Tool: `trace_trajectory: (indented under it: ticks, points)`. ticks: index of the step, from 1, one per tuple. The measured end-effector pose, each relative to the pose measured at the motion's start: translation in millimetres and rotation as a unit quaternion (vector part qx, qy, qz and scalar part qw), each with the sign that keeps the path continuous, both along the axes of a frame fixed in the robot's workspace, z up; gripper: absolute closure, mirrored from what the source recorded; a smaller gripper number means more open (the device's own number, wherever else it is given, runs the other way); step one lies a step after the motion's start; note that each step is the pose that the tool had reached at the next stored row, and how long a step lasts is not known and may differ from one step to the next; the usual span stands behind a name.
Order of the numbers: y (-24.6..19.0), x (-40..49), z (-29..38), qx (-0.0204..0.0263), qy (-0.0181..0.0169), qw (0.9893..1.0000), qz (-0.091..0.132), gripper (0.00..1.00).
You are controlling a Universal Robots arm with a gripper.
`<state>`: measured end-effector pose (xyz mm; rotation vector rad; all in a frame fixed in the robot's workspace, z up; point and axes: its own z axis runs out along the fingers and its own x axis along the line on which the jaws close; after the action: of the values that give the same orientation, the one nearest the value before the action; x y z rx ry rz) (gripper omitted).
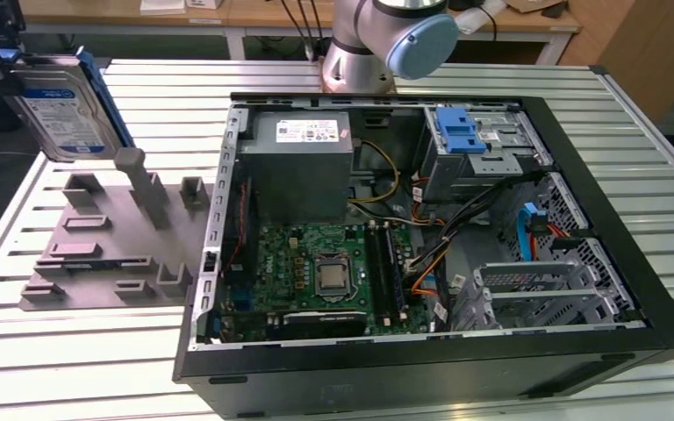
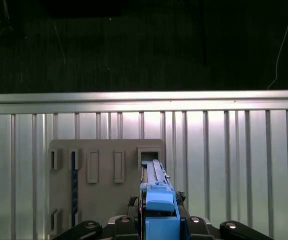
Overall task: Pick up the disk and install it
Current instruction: 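Pick up the disk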
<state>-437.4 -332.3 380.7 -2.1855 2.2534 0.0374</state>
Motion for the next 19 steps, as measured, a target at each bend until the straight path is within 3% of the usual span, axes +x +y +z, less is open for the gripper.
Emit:
trace_trajectory:
  ticks: [19]
  points:
    - [0.0, 0.0, 17.0, 0.0000, 0.0000, 1.0000, 0.000, 0.64]
